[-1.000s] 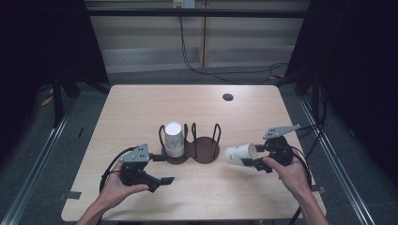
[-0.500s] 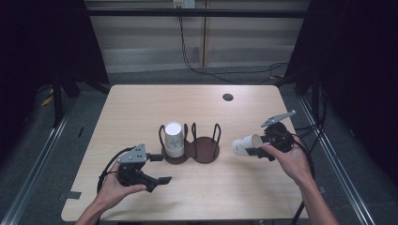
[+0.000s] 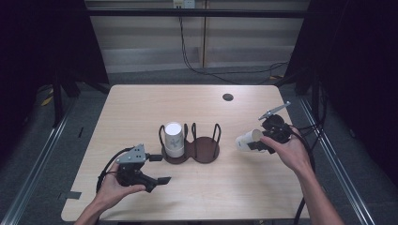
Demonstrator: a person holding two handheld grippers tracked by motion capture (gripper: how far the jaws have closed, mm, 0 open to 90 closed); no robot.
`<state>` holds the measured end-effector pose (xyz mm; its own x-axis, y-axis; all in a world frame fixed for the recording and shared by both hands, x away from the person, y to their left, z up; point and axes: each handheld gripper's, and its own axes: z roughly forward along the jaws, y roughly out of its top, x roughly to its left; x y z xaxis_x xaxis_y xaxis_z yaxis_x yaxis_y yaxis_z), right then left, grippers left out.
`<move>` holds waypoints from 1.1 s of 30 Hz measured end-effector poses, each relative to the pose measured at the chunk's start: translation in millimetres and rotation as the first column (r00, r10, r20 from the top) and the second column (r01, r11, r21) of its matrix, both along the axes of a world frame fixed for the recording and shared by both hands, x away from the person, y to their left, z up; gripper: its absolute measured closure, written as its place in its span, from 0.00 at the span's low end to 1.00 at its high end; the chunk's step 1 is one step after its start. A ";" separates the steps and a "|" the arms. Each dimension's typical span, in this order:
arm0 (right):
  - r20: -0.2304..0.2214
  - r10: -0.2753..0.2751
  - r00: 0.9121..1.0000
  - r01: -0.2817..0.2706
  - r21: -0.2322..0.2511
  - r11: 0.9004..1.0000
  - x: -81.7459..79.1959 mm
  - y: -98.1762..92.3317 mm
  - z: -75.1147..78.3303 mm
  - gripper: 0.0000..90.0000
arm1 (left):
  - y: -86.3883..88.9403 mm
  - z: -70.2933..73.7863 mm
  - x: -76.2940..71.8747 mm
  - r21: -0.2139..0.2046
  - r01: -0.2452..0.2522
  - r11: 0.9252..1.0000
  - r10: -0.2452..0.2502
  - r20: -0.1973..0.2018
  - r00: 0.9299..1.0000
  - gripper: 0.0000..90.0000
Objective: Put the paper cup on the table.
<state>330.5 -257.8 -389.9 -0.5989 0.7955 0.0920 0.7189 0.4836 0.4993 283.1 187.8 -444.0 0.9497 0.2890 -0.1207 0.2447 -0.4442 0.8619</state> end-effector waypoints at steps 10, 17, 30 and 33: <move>-0.047 0.005 0.999 -0.008 -0.070 0.998 14.0 7.5 3.6 0.33 | 0.8 -0.2 0.8 -0.001 0.001 1.000 -0.001 0.002 1.000 0.18; -0.097 -0.002 0.995 -0.011 -0.132 0.991 27.0 10.6 -2.4 0.33 | 1.7 -0.7 1.0 0.004 0.000 1.000 0.000 0.001 1.000 0.18; -0.178 -0.024 0.984 -0.012 -0.196 0.980 41.9 9.5 -18.6 0.31 | 1.4 -2.2 0.9 0.010 0.004 1.000 -0.004 -0.002 1.000 0.18; -0.187 -0.027 0.982 -0.012 -0.203 0.979 44.1 10.8 -21.6 0.30 | 1.1 -2.5 0.7 0.011 0.004 1.000 -0.004 -0.004 1.000 0.18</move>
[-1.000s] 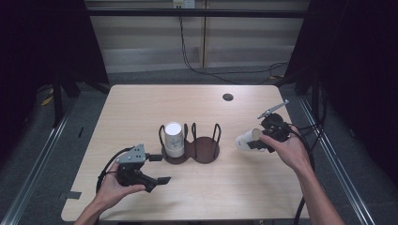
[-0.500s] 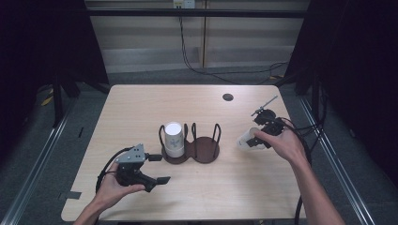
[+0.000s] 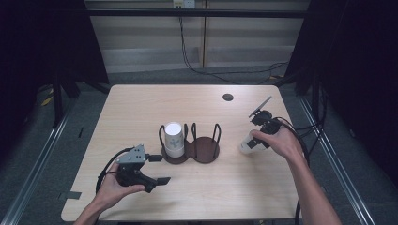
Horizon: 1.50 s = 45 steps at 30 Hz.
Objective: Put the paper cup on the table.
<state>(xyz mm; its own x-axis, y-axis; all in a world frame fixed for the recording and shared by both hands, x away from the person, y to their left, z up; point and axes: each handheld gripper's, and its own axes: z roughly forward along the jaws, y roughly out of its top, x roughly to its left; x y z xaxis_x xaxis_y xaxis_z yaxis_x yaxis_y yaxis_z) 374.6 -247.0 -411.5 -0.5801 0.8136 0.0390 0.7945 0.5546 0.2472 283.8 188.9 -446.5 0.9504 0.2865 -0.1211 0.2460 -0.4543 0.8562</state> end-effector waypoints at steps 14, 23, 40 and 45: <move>0.017 0.002 1.000 -0.002 -0.004 1.000 4.6 4.4 -5.0 0.21 | 0.8 -0.6 0.4 -0.002 -0.002 1.000 0.002 -0.001 1.000 0.18; 0.065 0.002 0.998 -0.005 0.042 0.999 2.3 7.1 -6.8 0.18 | 1.0 0.6 0.1 -0.008 0.003 1.000 -0.003 -0.001 1.000 0.18; 0.276 -0.061 0.959 -0.001 0.219 0.976 -24.0 2.8 15.8 0.16 | 3.1 1.0 1.6 -0.011 -0.012 1.000 0.012 0.004 1.000 0.18; 0.333 -0.079 0.940 -0.048 0.355 0.934 -39.2 -1.1 17.8 0.19 | 3.8 1.2 1.4 -0.008 -0.019 1.000 0.020 0.011 1.000 0.18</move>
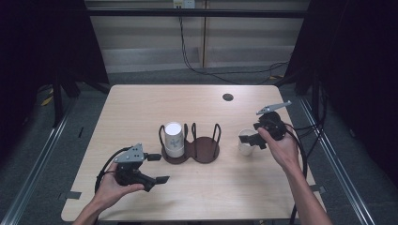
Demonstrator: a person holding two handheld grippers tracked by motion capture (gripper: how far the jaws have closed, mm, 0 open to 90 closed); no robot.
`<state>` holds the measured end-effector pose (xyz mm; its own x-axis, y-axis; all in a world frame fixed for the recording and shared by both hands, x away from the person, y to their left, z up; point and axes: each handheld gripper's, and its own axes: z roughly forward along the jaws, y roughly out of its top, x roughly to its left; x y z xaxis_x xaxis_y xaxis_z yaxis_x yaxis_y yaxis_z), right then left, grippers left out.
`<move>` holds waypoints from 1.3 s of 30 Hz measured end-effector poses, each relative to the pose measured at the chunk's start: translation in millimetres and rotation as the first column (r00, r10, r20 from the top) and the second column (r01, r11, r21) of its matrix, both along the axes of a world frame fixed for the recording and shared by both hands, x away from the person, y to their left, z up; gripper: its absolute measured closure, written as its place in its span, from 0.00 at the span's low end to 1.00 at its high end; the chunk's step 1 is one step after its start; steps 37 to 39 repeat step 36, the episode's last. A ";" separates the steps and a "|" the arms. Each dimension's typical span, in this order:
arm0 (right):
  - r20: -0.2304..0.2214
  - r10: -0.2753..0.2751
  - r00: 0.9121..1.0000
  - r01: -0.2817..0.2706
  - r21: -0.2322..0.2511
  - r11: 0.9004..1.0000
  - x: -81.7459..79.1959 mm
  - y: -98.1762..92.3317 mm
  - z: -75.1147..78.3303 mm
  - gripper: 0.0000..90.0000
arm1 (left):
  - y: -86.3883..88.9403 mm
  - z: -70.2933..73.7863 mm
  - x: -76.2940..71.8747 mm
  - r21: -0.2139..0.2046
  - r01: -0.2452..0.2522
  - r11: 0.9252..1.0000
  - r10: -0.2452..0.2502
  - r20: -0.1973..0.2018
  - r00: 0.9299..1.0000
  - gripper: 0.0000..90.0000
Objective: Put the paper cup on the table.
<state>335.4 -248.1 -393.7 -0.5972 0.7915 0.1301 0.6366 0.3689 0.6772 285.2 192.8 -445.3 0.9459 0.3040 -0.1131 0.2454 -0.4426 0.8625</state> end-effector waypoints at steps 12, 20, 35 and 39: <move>0.123 -0.031 0.992 0.016 0.124 0.992 -42.9 1.1 -10.9 0.25 | 4.0 5.7 0.9 -0.006 -0.033 0.999 0.033 0.022 0.999 0.19; 0.137 0.015 0.990 -0.035 0.142 0.989 -71.6 21.3 -22.2 0.20 | 14.9 2.9 -7.1 0.014 -0.059 0.998 0.059 0.004 0.998 0.18; 0.202 0.007 0.979 -0.049 0.204 0.978 -102.4 47.1 -48.2 0.16 | 29.4 -10.9 -10.5 0.007 -0.117 0.993 0.117 -0.004 0.993 0.20; 0.198 -0.001 0.980 -0.041 0.209 0.977 -102.0 45.9 -49.2 0.16 | 30.0 -11.8 -10.3 0.002 -0.120 0.993 0.120 -0.008 0.993 0.20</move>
